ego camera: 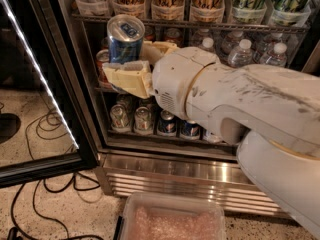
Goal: Pick redbull can from top shelf of fridge
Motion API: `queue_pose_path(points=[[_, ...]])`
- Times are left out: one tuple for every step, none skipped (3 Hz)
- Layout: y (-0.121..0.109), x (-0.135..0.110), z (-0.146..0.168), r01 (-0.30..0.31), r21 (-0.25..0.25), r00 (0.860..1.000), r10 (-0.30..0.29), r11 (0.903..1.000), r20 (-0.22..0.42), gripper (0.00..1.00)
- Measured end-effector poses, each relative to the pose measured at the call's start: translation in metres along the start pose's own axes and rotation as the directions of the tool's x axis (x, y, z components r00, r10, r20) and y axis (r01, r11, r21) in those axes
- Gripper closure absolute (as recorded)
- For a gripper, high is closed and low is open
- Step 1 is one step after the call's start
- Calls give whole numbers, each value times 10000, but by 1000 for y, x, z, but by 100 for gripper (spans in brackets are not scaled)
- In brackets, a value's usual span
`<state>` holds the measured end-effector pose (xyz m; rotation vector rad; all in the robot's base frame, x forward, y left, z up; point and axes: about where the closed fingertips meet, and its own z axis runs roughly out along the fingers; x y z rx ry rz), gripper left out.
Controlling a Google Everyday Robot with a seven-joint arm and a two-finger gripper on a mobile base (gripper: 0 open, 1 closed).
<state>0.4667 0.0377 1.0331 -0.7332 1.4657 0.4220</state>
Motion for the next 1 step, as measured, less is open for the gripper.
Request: queue_pose_path(points=[[0,0,0,0,0,10000,0,10000,0,100]])
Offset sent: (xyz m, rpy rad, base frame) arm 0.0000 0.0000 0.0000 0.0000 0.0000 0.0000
